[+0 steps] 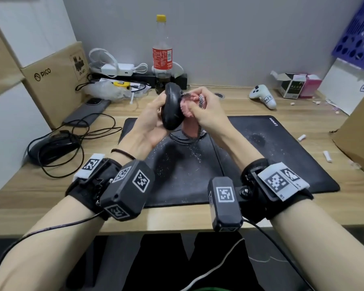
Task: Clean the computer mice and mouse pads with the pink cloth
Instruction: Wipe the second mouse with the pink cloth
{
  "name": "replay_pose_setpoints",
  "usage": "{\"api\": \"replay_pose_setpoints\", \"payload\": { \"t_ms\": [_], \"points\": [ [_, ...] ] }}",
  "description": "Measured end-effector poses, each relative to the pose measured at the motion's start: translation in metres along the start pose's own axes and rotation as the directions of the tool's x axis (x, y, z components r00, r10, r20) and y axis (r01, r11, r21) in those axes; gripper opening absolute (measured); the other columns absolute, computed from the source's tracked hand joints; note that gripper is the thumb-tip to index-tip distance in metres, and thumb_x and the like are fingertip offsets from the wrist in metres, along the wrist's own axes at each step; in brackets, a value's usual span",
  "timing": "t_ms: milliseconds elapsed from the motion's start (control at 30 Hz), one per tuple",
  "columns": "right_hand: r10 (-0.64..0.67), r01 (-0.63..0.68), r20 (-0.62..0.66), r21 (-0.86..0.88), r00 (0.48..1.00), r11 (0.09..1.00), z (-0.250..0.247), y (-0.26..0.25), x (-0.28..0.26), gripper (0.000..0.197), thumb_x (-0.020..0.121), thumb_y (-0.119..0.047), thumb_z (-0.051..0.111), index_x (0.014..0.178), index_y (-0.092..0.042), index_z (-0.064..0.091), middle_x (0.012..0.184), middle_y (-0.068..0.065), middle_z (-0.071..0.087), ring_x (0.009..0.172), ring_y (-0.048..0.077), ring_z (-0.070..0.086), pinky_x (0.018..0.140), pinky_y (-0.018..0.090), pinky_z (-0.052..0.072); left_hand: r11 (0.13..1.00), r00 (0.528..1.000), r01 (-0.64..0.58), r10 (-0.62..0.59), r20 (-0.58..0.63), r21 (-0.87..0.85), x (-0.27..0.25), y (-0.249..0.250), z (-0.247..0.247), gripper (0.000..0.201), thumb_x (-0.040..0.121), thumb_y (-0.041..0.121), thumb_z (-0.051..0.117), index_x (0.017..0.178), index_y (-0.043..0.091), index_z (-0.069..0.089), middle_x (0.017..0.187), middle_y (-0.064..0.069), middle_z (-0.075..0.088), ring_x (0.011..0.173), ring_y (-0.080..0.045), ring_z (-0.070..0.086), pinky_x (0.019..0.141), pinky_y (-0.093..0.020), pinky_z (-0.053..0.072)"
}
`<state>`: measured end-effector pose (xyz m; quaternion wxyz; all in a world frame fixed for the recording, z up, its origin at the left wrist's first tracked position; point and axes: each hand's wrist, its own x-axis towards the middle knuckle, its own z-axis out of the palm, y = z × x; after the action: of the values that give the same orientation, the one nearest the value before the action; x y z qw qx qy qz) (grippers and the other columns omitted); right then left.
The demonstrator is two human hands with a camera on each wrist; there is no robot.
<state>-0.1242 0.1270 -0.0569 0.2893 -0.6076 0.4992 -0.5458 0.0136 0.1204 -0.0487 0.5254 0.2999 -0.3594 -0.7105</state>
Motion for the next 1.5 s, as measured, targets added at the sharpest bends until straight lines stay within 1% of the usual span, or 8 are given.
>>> {"api": "replay_pose_setpoints", "payload": {
  "t_ms": [100,267,433,867,1000,1133,1267,1500],
  "points": [
    [0.011,-0.011,0.06,0.005,0.998,1.0,-0.001,0.001,-0.003,0.015,0.091,-0.004,0.059,0.091,-0.019,0.057,0.085,0.002,0.064,0.074,0.009,0.058,0.073,0.025,0.049,0.998,0.999,0.052,-0.051,-0.019,0.039,-0.004,0.001,0.0,0.033,0.098,0.021,0.048,0.075,0.012,0.07,0.065,-0.003,0.067,0.049,-0.01,0.063,0.047,-0.019,0.053],
    [0.09,-0.086,-0.23,0.026,0.969,0.996,-0.01,0.004,0.021,0.013,0.087,-0.005,0.062,0.092,-0.017,0.059,0.086,0.0,0.065,0.082,0.012,0.059,0.087,0.035,0.051,0.992,0.984,0.048,-0.067,0.163,0.114,-0.012,0.0,-0.007,0.023,0.098,0.019,0.046,0.11,0.016,0.065,0.102,-0.003,0.071,0.093,-0.014,0.067,0.095,-0.032,0.05],
    [0.06,-0.066,-0.129,-0.037,0.99,0.997,0.01,0.009,0.016,0.017,0.086,-0.008,0.062,0.087,-0.024,0.058,0.092,0.002,0.067,0.087,0.014,0.061,0.089,0.037,0.05,0.997,0.999,0.033,-0.034,0.017,0.075,0.001,0.001,-0.012,0.019,0.099,0.018,0.046,0.094,0.017,0.065,0.075,-0.001,0.072,0.071,-0.013,0.068,0.075,-0.03,0.057],
    [0.172,-0.182,-0.147,-0.053,0.974,0.982,0.054,0.009,0.04,0.017,0.087,-0.009,0.063,0.09,-0.025,0.059,0.095,0.001,0.067,0.09,0.018,0.063,0.092,0.038,0.051,0.988,0.988,0.153,-0.153,-0.007,0.036,0.017,0.016,-0.056,0.025,0.095,0.018,0.05,0.083,0.01,0.071,0.091,-0.011,0.066,0.091,-0.025,0.06,0.104,-0.046,0.04],
    [0.166,-0.168,-0.033,-0.099,0.986,0.981,0.062,0.008,0.038,0.015,0.087,-0.009,0.063,0.093,-0.023,0.06,0.092,-0.001,0.064,0.085,0.012,0.058,0.087,0.036,0.05,0.983,0.982,0.18,-0.178,-0.07,0.021,0.028,0.023,-0.058,0.027,0.097,0.019,0.046,0.08,0.008,0.064,0.074,-0.009,0.066,0.076,-0.021,0.059,0.094,-0.039,0.046],
    [0.173,-0.2,-0.226,-0.101,0.959,0.975,0.053,0.006,0.05,0.012,0.087,-0.013,0.063,0.092,-0.023,0.06,0.096,0.001,0.068,0.093,0.018,0.063,0.091,0.039,0.052,0.974,0.979,0.19,-0.198,0.056,0.125,0.021,0.025,-0.058,0.015,0.094,0.019,0.052,0.092,0.013,0.066,0.096,-0.01,0.065,0.089,-0.023,0.061,0.095,-0.042,0.048],
    [0.184,-0.21,-0.206,-0.116,0.961,0.971,0.06,0.002,0.049,0.013,0.089,-0.014,0.061,0.093,-0.025,0.058,0.097,0.0,0.066,0.094,0.018,0.061,0.092,0.038,0.051,0.982,0.985,0.171,-0.173,0.008,0.084,0.031,0.027,-0.055,0.021,0.096,0.02,0.048,0.087,0.01,0.065,0.076,-0.005,0.07,0.067,-0.016,0.067,0.071,-0.03,0.056],
    [0.177,-0.192,-0.196,-0.06,0.964,0.979,0.053,-0.004,0.052,0.015,0.091,-0.009,0.059,0.091,-0.024,0.057,0.089,-0.004,0.063,0.084,0.01,0.058,0.078,0.026,0.048,0.976,0.976,0.205,-0.21,0.058,0.079,0.03,0.03,-0.058,0.018,0.094,0.018,0.051,0.103,0.008,0.063,0.097,-0.011,0.065,0.087,-0.021,0.062,0.094,-0.039,0.049]
  ]
}}
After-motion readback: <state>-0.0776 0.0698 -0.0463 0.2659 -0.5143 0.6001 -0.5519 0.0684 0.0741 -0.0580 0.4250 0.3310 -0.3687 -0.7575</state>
